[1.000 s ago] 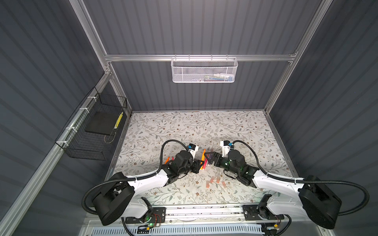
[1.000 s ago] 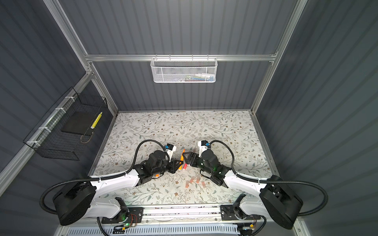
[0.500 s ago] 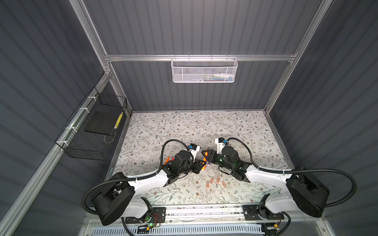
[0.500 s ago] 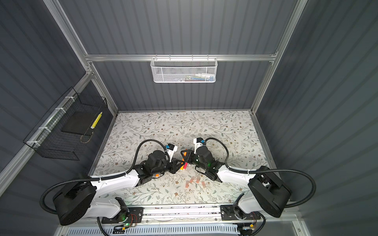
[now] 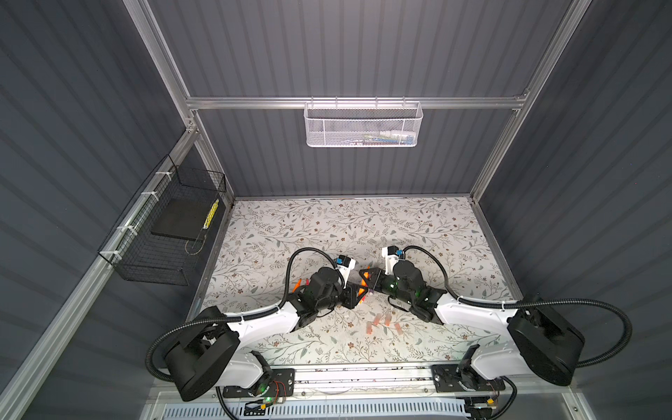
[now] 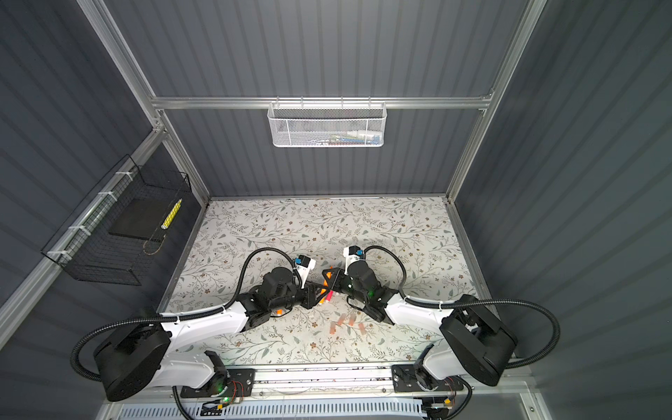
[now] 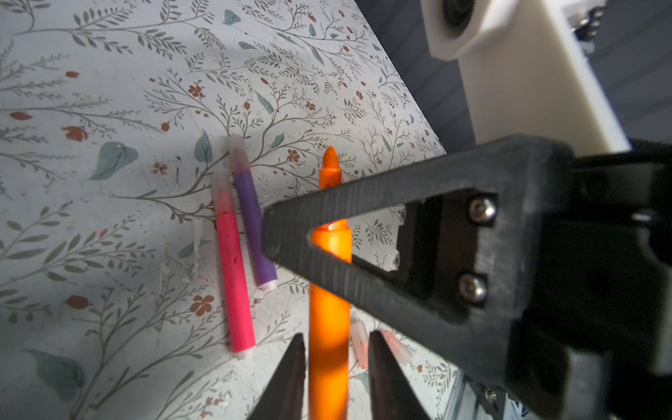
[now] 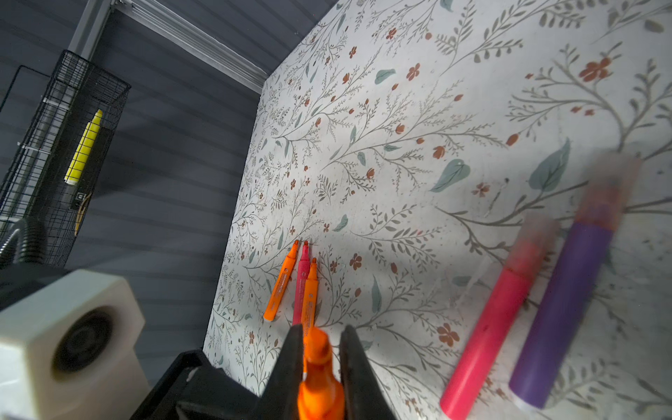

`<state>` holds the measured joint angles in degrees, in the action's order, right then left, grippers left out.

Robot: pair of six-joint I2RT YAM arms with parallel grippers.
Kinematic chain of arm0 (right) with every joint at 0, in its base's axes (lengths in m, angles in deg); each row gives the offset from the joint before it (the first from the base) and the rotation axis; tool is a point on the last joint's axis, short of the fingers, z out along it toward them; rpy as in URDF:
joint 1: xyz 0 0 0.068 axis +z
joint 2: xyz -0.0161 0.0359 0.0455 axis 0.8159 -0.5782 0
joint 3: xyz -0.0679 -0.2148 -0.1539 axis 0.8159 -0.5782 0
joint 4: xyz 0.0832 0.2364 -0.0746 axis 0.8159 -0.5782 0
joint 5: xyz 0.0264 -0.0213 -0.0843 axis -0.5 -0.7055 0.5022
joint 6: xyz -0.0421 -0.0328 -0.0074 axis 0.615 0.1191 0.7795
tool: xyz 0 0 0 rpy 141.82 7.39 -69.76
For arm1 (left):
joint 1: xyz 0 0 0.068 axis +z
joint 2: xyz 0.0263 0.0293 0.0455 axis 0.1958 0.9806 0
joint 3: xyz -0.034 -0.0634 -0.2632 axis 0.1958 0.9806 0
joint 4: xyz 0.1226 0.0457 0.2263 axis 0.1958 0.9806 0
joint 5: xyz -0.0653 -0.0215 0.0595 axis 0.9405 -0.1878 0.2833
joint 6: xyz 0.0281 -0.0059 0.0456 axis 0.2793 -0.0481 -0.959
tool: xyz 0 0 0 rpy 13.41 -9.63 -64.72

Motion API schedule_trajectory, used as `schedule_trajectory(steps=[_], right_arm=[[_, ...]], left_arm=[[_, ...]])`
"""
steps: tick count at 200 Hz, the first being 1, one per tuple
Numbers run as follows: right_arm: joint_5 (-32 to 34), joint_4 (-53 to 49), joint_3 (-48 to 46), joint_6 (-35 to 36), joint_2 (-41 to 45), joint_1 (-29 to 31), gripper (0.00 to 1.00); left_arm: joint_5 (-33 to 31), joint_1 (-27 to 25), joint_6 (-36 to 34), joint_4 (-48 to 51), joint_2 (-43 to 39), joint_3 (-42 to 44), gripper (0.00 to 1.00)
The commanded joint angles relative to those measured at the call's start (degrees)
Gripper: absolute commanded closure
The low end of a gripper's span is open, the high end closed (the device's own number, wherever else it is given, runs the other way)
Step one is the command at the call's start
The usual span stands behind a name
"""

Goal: Insert the pens into the pen caps
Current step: 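Move the open right gripper up to the orange marker tip, then move the right gripper away to the pale pink caps nearer the robot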

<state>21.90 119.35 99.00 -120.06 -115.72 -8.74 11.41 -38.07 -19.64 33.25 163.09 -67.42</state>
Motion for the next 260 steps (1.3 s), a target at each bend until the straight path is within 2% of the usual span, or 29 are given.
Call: schedule_trajectory(steps=[1, 43, 77, 95, 120, 158, 188, 204, 228, 239, 248, 260], right_arm=[[-0.21, 0.28, 1.98, 0.41, -0.02, 0.81, 0.98], [1.54, 0.0, 0.72, 0.51, 1.65, 1.03, 0.98], [2.62, -0.65, 0.39, 0.76, 2.31, 1.13, 0.97], [3.21, -0.07, -0.23, 0.8, 2.44, 1.14, 0.95], [3.58, -0.69, -0.13, 0.7, 2.69, 1.12, 0.95], [3.76, -0.45, -0.33, 0.38, 2.86, 1.11, 0.96], [4.41, 0.48, -0.94, -0.04, 2.88, 1.09, 0.96], [4.37, -0.36, -0.51, -0.04, 3.06, 1.13, 0.96], [4.28, -0.23, -0.44, 0.15, 2.79, 1.1, 0.96], [4.53, 0.09, -0.77, 0.24, 2.73, 1.1, 0.9], [4.89, 0.0, -1.06, 0.41, 2.96, 1.09, 0.79], [5.37, -1.74, -1.06, 0.75, 3.76, 1.0, 0.68]], left_arm=[[-0.14, -0.29, -1.21, -0.68, 0.98, -1.38, 0.67], [-0.08, -0.25, -1.34, -1.11, 3.13, -3.22, 0.74], [-0.65, -0.29, -1.31, -0.72, 2.72, -3.49, 0.93], [-1.27, -0.25, -1.26, -0.69, 2.53, -3.08, 1.0], [-0.73, -0.27, -0.37, -1.74, 2.85, -2.36, 1.0], [0.53, -0.26, -0.01, -4.55, 3.59, -0.86, 0.83], [0.9, -0.21, 0.42, -6.37, 4.37, -0.38, 0.8], [1.08, -0.29, 0.57, -6.29, 4.45, -0.59, 0.85], [0.15, -0.23, 0.53, -5.92, 4.07, -0.44, 1.0], [-0.89, -0.24, 0.6, -5.23, 4.03, -0.51, 1.0], [-2.33, -0.25, 0.74, -4.08, 4.03, -0.67, 1.0], [-4.99, 0.16, 1.33, -0.79, 4.03, -1.36, 1.0]])
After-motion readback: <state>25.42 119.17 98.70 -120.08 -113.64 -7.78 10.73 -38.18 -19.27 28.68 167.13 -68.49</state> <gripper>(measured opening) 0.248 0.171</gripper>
